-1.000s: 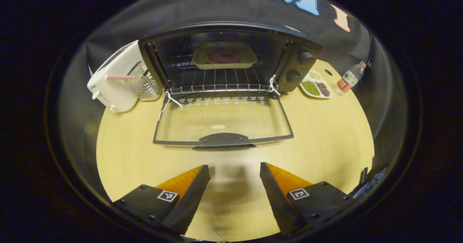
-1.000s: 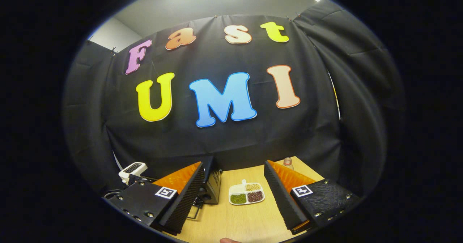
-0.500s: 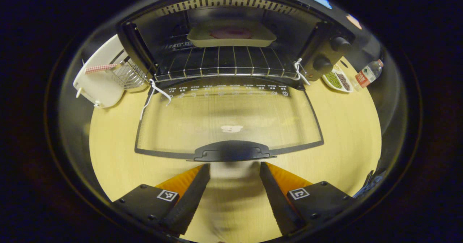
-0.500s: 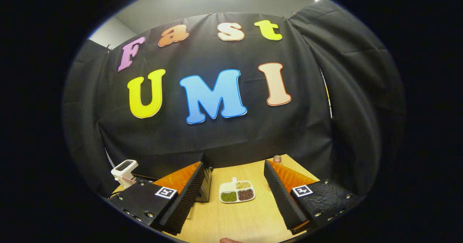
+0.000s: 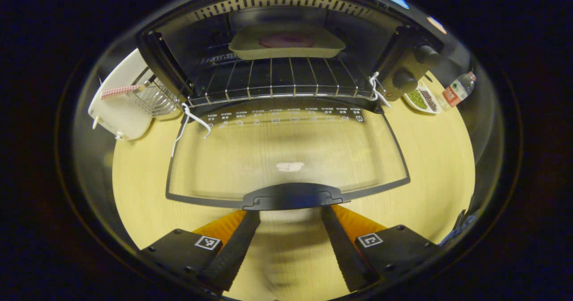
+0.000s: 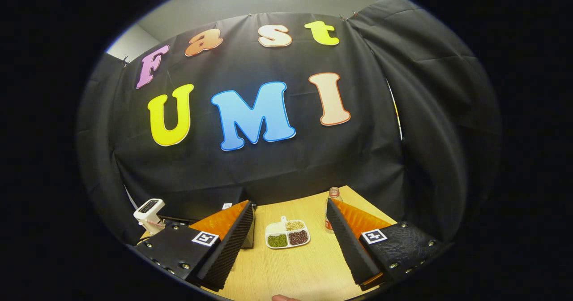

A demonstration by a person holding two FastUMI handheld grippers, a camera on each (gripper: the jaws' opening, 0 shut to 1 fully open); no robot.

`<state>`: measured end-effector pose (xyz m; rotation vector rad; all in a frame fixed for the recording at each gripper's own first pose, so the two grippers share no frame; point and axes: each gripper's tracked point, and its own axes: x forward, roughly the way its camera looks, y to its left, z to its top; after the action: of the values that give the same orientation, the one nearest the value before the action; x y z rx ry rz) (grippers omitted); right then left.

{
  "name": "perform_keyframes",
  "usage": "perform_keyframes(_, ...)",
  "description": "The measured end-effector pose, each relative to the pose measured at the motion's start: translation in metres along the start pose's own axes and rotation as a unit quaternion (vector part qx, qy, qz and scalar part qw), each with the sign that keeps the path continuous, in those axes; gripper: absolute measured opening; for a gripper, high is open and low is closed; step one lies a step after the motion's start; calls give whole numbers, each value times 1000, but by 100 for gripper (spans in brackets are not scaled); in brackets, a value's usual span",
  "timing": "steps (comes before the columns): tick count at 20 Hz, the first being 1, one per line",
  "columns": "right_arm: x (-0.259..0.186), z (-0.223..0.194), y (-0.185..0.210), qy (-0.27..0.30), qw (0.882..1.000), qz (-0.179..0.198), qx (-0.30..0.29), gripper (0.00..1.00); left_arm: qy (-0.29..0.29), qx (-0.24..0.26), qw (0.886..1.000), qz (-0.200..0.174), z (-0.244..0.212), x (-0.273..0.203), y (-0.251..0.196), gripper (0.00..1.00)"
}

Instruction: Open the electric oven with the left hand, put the food in, and close the electric oven.

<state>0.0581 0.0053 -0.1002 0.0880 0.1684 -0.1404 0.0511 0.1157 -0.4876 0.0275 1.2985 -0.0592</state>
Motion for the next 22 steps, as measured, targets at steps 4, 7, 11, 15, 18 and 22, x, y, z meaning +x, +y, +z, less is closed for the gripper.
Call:
perform_keyframes(4, -3, 7, 9, -15, 1000, -1, -18, 100, -30, -5, 999, -12, 3, -17, -2, 95)
perform_keyframes(7, -7, 13, 19, -28, 999, 8, -28, 100, -47, -3, 999, -17, 7, -27, -2, 99)
perform_keyframes(11, -10, 11, 28, -24, 999, 19, -35, 100, -69, -1, 997, -21, 13, -38, -6, 95)
perform_keyframes(15, -10, 11, 33, -24, 998, 26, -47, 100, -84, 3, 996, -17, 21, -39, -8, 93)
perform_keyframes(18, -9, 11, 33, -22, 998, 27, -54, 95, -94, -3, 995, -13, 29, -41, -7, 99)
perform_keyframes(22, -10, 8, 25, -17, 998, 21, -61, 100, -112, -16, 994, -6, 40, -45, -5, 92)
